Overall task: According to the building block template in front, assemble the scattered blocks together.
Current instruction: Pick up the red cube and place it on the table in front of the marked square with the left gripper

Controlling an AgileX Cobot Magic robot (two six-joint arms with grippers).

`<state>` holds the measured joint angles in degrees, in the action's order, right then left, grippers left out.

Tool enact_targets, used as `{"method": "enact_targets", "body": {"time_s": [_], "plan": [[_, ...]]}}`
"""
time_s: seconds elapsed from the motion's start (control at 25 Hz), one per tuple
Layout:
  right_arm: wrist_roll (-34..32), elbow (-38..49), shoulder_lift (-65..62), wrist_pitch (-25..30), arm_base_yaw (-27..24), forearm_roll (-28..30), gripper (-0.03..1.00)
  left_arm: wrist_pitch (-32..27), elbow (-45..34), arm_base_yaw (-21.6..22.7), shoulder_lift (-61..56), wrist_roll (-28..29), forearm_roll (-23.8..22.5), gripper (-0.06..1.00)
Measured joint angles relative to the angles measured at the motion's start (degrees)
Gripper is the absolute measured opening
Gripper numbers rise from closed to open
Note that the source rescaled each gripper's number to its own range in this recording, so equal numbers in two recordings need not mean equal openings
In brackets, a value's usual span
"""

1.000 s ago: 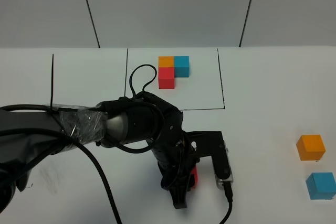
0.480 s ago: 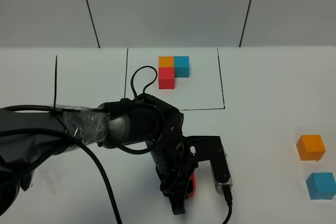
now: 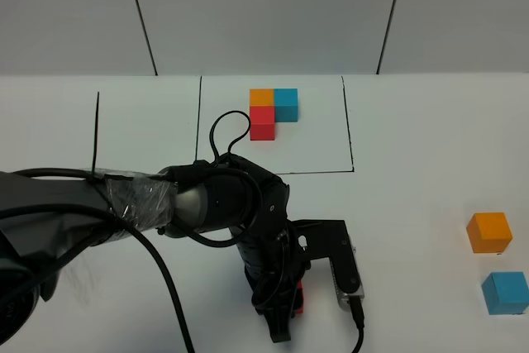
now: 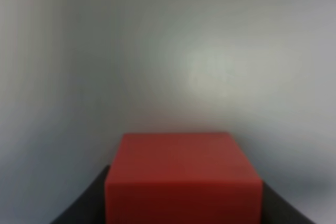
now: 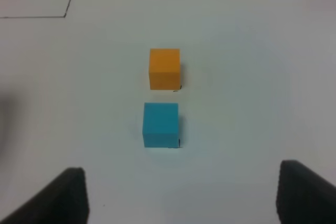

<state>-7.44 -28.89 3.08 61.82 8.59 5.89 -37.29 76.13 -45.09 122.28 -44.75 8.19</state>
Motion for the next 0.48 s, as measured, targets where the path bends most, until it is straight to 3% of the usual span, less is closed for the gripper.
{"method": "enact_targets", "body": {"time_s": [0.4,0.48], "plan": [[0.0,0.0,0.0,0.0,0.0,0.0,0.52,-0.11,0.0,0.0,0.0,2.08,0.0,0.0],[0.0,0.0,0.0,0.0,0.0,0.0,0.52,-0.15,0.0,0.0,0.0,2.19,0.0,0.06]]}}
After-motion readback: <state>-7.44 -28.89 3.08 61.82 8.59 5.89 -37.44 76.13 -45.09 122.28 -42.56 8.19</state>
